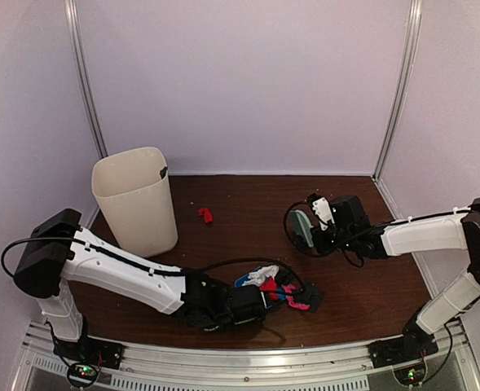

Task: Sweep away the paper scraps from the table
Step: Sweep the paper scraps into the dustpan.

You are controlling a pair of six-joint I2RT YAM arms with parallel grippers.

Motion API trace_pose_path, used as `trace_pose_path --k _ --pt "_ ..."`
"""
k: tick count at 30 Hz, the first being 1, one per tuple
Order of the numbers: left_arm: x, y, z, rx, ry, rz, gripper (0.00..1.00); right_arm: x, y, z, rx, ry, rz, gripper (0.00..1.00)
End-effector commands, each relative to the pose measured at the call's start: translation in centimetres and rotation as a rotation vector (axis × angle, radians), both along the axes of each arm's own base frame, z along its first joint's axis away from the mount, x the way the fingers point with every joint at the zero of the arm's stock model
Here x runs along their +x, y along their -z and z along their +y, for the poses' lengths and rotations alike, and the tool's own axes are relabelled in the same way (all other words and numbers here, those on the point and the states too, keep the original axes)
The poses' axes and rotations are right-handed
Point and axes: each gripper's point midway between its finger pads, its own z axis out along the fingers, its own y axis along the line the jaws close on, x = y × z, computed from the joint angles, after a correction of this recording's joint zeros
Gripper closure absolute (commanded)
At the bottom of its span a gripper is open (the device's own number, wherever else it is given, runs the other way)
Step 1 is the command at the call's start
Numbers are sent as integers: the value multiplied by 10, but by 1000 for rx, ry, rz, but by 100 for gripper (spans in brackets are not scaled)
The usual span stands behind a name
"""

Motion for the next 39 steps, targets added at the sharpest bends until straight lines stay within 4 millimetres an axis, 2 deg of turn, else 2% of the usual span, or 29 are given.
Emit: trace_pose_path --k 1,6,15,23,32,39 --pt "-4 -2 2 -10 18 7 100 -20 9 24 17 -180 60 100" --pt "-5 -1 7 -5 14 8 100 -43 7 51 63 -306 84 100" --pt "-2 -3 6 -19 7 -7 100 -82 20 90 26 -478 137 100" --pt "8 -3 10 -53 -30 -15 100 -105 3 107 71 -550 128 100" --pt "16 -3 17 -71 -72 -35 100 -125 -12 113 125 -570 137 100" --pt "24 -19 11 -139 -89 -86 100 -119 -26 118 198 -521 102 100"
